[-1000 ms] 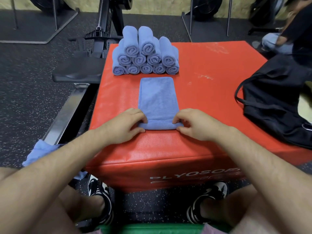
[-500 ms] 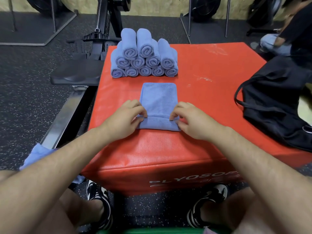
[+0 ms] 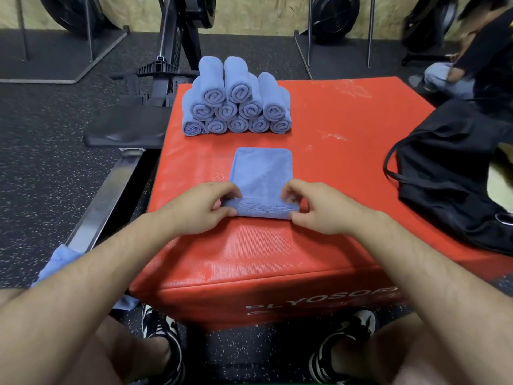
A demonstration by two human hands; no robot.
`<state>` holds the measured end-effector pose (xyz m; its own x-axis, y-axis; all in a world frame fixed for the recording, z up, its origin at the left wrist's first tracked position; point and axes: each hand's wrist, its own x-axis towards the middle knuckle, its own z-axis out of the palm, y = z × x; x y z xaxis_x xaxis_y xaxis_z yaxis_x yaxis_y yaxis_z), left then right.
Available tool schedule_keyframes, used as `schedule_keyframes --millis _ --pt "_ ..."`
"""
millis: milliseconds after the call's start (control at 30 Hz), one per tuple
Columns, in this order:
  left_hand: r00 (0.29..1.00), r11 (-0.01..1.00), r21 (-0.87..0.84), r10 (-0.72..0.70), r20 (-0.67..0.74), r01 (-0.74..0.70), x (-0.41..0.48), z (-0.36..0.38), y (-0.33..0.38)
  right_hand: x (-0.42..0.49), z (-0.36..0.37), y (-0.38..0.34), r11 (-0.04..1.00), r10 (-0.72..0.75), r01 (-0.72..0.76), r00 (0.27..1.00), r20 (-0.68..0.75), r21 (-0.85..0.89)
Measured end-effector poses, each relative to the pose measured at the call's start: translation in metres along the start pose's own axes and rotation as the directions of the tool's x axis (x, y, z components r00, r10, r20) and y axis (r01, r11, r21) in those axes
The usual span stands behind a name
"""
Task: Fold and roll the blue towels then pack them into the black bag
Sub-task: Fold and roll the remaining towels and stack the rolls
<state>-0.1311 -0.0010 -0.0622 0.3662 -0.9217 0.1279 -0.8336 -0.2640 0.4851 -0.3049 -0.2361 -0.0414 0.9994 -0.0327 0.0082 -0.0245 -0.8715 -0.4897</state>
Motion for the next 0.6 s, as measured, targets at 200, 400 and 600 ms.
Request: schedule_keyframes --millis 200,400,600 --pt "0.997 0.991 -0.106 -0.075 0.034 0.078 0.0 0.0 0.005 0.001 -0.002 -0.003 0.996 0.082 -0.083 0.996 0.048 0.019" --pt "0.987 0.991 0.109 0.09 -0.133 -0.076 0.009 0.006 0.004 0.007 0.008 0.001 0.995 -0.062 0.05 0.988 -0.141 -0.086" --pt "0.979 0.954 0.259 0.178 -0.097 -0.148 0.01 0.007 0.004 0.008 0.011 -0.003 0.965 -0.124 0.094 0.986 -0.112 -0.245"
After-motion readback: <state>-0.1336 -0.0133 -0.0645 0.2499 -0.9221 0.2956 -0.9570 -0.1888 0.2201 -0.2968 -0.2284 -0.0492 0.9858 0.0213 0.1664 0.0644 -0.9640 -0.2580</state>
